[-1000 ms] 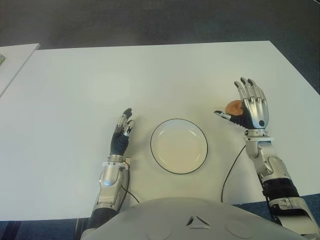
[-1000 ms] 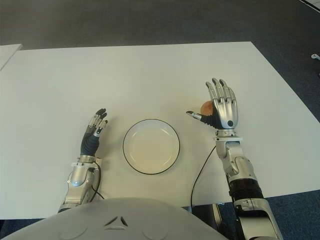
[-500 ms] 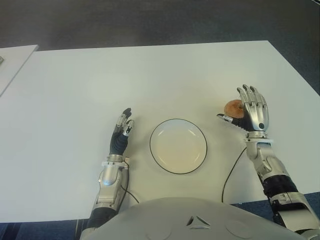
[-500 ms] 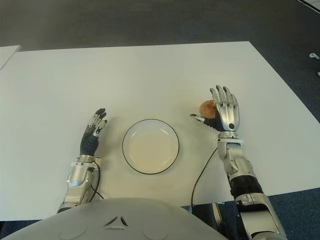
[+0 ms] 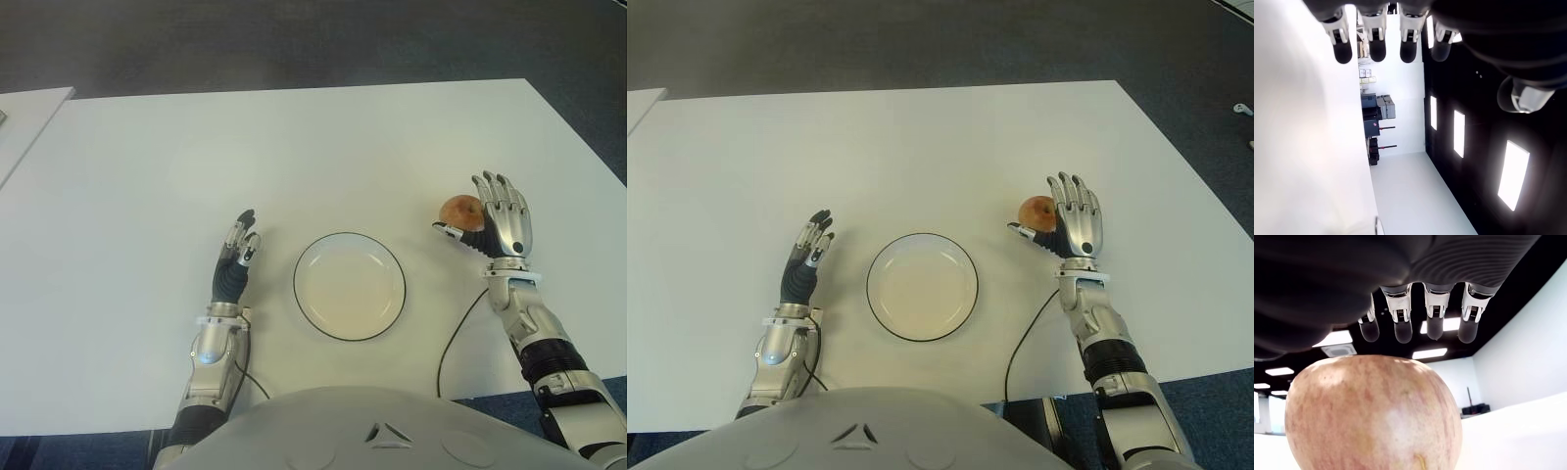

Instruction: Put the apples into the plate.

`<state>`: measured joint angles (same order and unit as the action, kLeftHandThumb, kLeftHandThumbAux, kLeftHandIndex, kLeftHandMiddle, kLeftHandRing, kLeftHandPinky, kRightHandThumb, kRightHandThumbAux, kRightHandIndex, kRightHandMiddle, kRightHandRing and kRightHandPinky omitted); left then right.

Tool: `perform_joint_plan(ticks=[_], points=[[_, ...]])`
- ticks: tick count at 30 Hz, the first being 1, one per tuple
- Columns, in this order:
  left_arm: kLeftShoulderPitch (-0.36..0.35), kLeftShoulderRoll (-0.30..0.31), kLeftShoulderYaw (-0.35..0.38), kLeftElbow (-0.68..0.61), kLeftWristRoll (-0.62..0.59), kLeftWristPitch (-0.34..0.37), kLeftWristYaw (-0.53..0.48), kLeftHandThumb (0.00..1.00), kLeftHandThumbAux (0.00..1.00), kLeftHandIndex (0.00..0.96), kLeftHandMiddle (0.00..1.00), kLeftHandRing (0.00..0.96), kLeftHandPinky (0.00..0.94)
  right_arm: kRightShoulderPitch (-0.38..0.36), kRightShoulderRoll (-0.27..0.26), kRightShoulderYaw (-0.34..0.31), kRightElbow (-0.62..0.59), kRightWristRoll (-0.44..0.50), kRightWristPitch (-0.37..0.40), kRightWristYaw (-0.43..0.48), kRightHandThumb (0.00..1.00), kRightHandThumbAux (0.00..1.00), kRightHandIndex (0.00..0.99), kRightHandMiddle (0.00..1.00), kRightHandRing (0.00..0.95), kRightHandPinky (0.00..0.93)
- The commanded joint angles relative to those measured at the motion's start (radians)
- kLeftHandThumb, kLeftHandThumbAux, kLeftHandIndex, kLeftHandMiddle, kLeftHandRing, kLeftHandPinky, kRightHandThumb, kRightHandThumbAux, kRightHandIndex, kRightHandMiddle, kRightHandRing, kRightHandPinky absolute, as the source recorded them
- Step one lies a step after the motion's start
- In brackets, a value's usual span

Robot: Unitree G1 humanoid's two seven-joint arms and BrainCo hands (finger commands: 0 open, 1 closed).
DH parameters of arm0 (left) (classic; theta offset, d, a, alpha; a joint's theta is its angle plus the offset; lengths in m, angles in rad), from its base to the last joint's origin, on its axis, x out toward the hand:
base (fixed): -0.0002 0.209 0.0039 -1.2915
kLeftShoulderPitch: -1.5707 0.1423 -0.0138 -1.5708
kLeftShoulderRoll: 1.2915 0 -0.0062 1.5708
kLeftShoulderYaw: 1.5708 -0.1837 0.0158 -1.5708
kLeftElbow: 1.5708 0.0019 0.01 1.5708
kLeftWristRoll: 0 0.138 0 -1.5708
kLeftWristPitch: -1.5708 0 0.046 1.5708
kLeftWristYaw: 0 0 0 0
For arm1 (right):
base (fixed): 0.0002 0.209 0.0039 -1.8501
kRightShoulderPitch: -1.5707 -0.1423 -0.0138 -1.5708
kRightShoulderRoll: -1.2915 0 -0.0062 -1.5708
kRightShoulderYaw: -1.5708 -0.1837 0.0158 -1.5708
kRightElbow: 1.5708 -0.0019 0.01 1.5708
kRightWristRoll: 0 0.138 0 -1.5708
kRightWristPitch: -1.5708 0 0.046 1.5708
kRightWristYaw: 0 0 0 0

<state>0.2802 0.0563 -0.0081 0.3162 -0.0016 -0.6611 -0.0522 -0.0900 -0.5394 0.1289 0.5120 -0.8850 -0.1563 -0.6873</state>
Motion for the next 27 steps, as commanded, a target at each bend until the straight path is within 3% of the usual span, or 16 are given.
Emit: perform_joint_plan(ticks=[1,16,27], points=[[0.027,0.021,0.011,0.060,0.000,-0.009,-0.021,0.000,0.286,0.000,0.000,0.000,0.000,-0.003,-0.004,0.016,0.013,0.029,0.004,0.014,0.308,0.205,0.000,0.000,0.000,0.000],[0.033,0.031,0.016,0.052,-0.026,-0.009,-0.042,0.000,0.299,0.000,0.000,0.000,0.000,-0.033,-0.009,0.031,0.100,0.069,-0.015,-0.005,0.301,0.213,0.000,0.000,0.000,0.000],[0.046,0.029,0.019,0.025,-0.030,-0.002,-0.046,0.000,0.313,0.000,0.000,0.000,0.000,-0.053,-0.008,0.041,0.136,0.118,-0.030,0.030,0.292,0.230,0.000,0.000,0.000,0.027]])
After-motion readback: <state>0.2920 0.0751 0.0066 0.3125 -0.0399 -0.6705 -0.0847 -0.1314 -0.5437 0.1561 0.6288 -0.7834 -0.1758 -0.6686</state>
